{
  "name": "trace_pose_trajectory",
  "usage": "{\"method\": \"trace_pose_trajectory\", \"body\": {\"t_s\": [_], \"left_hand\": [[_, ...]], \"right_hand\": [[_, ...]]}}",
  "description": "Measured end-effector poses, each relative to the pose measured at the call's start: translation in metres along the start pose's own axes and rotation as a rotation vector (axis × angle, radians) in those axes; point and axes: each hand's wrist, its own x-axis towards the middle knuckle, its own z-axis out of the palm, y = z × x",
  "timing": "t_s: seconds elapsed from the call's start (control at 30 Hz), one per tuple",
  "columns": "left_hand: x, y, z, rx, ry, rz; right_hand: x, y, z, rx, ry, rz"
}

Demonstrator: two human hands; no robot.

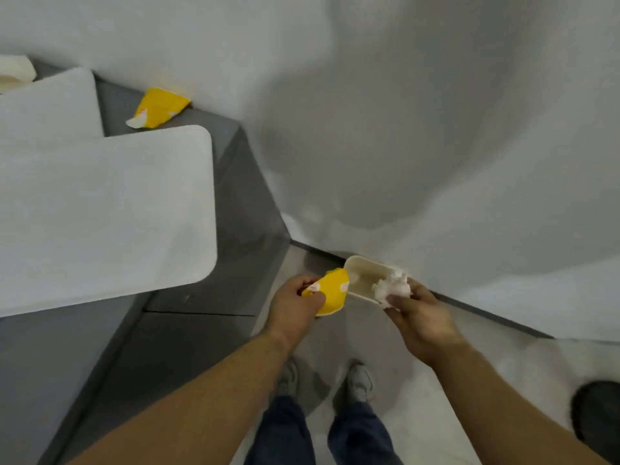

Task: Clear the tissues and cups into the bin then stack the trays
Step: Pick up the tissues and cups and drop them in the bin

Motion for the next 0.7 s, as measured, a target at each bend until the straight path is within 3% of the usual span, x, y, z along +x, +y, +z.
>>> {"method": "trace_pose_trajectory", "body": {"t_s": [0.33,0.53,0.7], "left_hand": [[0.166,-0.133,0.114,-0.177,-0.02,-0.276],[0.244,-0.188,0.167,-0.243,0.006,-0.358],[0.274,-0.201,0.189,-0.282,-0.1,-0.446]], "right_hand": [[0.156,0.098,-0.09,0.107,0.31,0.091],[0.243,0.137,-0.129,0.051,0.366,0.117],[0.298,0.159,-0.139,-0.125,0.346,0.11]]}}
